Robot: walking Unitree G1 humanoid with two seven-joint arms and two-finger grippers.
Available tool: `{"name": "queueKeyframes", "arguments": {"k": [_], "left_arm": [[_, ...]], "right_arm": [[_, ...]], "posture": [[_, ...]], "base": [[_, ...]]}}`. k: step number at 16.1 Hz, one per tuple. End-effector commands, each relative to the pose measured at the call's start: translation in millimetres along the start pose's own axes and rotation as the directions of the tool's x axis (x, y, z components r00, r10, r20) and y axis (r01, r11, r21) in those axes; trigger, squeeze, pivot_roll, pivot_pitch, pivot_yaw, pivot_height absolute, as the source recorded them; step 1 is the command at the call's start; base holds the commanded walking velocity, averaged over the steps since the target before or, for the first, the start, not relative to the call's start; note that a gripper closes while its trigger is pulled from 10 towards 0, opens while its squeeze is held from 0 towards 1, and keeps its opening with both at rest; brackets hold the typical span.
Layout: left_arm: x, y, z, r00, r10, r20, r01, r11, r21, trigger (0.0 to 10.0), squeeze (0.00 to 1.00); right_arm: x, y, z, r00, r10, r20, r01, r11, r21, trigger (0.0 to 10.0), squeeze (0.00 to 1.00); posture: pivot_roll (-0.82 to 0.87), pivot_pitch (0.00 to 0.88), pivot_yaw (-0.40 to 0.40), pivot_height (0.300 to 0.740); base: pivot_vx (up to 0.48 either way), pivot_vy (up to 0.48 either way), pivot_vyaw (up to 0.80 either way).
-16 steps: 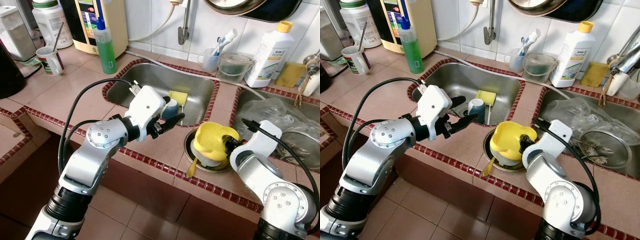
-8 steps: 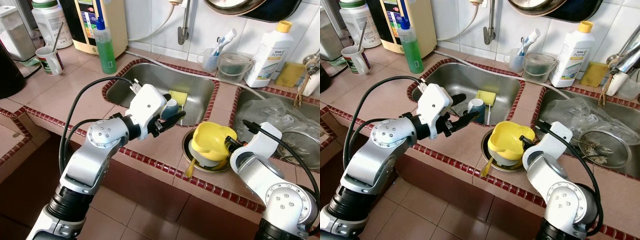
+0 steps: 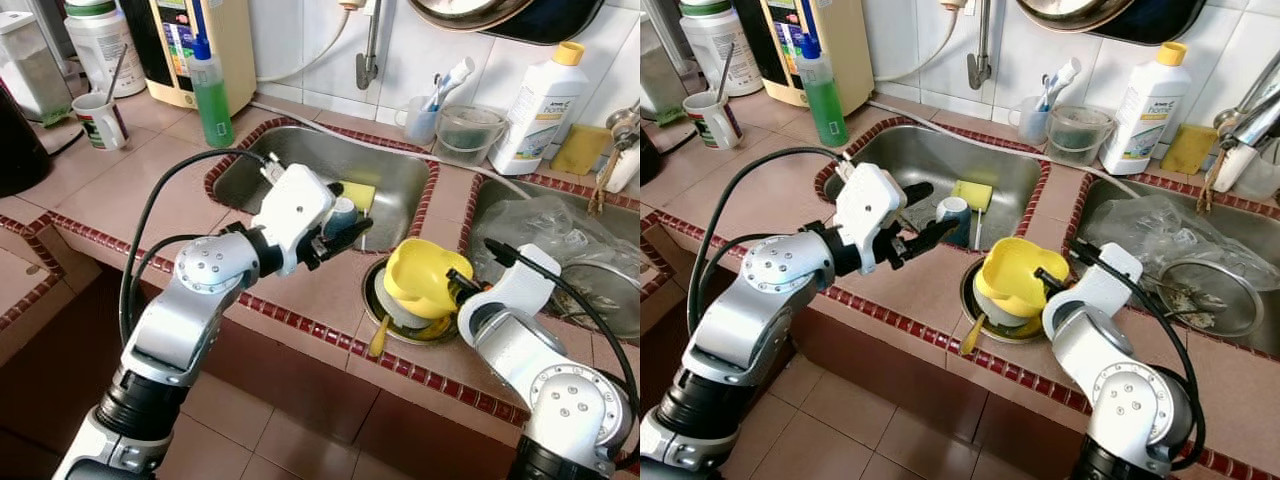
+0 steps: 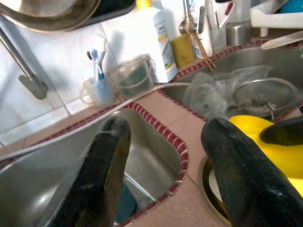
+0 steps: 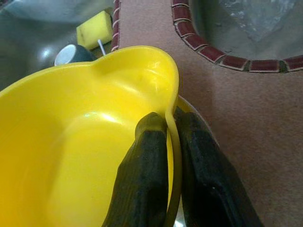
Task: Kitchen organization
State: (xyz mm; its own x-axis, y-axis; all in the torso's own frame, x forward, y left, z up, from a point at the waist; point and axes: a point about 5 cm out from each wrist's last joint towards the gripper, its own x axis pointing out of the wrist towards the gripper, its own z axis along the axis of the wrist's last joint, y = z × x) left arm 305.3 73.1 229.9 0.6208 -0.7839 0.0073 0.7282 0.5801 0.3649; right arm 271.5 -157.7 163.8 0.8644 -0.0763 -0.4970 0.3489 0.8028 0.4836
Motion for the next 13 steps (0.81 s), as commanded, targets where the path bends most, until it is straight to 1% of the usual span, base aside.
{"name": "queueKeyframes", "arguments": {"k": [1,5,6,7,9,10,11,12,13], "left_arm": [[2.2,0.8,0.6,1.0,0.004,0.003,-0.004,1.0,0.012,10.0,0.0],[2.7,1.9,0.3,1.0,0.011,0.007,-0.011,1.0,0.012,10.0,0.0],[3.1,2.2,-0.2,1.0,0.014,0.006,-0.014,1.0,0.009,10.0,0.0],[4.1,2.9,-1.6,1.0,0.022,0.007,-0.022,1.0,-0.003,10.0,0.0],[5.9,5.8,-3.5,0.999,0.053,0.008,-0.053,0.998,-0.028,10.0,0.0],[7.1,9.4,-4.2,0.997,0.082,0.009,-0.082,0.995,-0.055,10.0,0.0],[7.3,11.1,-4.6,0.995,0.096,0.008,-0.095,0.993,-0.064,10.0,0.0],[8.0,16.4,-6.4,0.99,0.14,0.0,-0.139,0.988,-0.073,10.0,0.0],[8.8,20.6,-8.7,0.985,0.174,-0.012,-0.174,0.982,-0.079,10.0,0.0]], "right_arm": [[0.9,11.0,-2.4,0.998,0.055,0.01,-0.055,0.997,0.056,0.0,0.0],[-4.7,19.1,9.1,0.988,0.125,0.093,-0.129,0.991,0.034,0.0,0.0],[-6.3,21.5,13.0,0.983,0.142,0.12,-0.146,0.989,0.025,0.0,0.0],[-8.7,26.9,21.7,0.97,0.174,0.169,-0.18,0.984,0.016,0.0,0.0],[-7.6,30.1,33.5,0.955,0.19,0.229,-0.196,0.981,0.005,0.0,0.0],[-5.8,30.4,40.5,0.945,0.196,0.26,-0.203,0.979,-0.003,0.0,0.0],[-5.1,30.4,43.9,0.941,0.198,0.275,-0.204,0.979,-0.007,0.0,0.0],[-3.0,30.1,52.9,0.925,0.204,0.319,-0.206,0.978,-0.03,0.0,0.0],[-0.9,29.0,59.1,0.913,0.211,0.349,-0.205,0.977,-0.056,4.2,0.0]], "posture": [[-0.07,0.039,-0.04,0.74],[-0.07,0.026,-0.039,0.74],[-0.07,0.024,-0.039,0.74],[-0.07,0.017,-0.039,0.74],[-0.07,0.005,-0.038,0.74],[-0.07,0.001,-0.038,0.74],[-0.07,0.0,-0.039,0.74],[-0.07,0.0,-0.038,0.74],[-0.07,0.0,-0.038,0.74]], "base": [[0.0,0.0,0.0],[0.0,0.0,0.0],[0.0,0.0,0.0],[0.0,0.0,0.0],[0.0,0.0,0.0],[0.0,0.0,0.0],[0.0,0.0,0.0],[0.0,0.0,0.0],[0.0,0.0,0.0]]}}
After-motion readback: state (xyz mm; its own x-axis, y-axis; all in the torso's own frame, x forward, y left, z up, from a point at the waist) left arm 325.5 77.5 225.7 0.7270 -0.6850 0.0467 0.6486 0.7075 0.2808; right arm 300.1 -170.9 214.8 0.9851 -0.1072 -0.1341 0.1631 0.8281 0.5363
